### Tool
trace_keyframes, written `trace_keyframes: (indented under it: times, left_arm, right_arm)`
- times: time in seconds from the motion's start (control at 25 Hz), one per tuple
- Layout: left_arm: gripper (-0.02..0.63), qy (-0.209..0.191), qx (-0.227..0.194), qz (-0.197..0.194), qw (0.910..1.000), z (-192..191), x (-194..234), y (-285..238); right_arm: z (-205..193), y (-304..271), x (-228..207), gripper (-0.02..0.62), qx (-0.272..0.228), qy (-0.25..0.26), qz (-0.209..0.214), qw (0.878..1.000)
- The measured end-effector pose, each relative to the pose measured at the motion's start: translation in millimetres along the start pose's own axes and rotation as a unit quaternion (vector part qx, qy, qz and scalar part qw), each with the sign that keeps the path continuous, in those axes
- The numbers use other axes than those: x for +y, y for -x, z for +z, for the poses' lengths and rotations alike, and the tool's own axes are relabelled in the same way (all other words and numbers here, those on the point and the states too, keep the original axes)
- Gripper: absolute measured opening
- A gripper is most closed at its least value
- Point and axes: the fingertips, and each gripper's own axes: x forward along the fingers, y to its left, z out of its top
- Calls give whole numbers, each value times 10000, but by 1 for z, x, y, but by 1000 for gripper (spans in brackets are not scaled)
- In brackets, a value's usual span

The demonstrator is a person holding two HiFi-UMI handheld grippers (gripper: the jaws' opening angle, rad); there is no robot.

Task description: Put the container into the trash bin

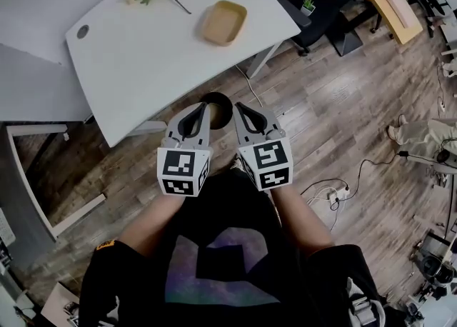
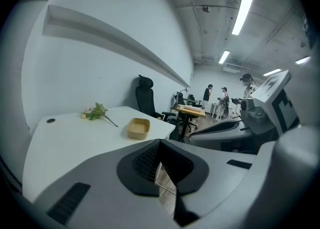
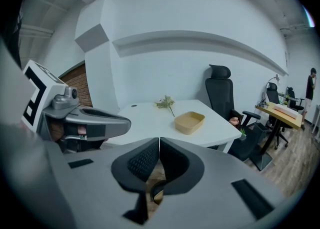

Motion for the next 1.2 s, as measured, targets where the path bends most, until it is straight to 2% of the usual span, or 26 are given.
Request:
trace_keyframes:
  times: [0.32, 0.6, 0.8, 1.2]
  left_arm:
    - [8, 29, -120, 253, 9996, 13, -16, -6]
    - [8, 192, -137, 726, 9971, 25, -12, -21]
    - [8, 270, 40, 924, 9953, 20, 9, -39]
    - [8, 240, 309, 721, 9966, 18, 78, -102]
  right_arm:
    - [9, 7, -23, 21, -159, 151, 230, 9995]
    - [23, -8, -40, 52, -89, 567, 615, 9965]
    - [27, -35, -52, 66, 93, 773, 689, 9946]
    - [37, -126, -72, 71, 709, 1094, 437, 9905]
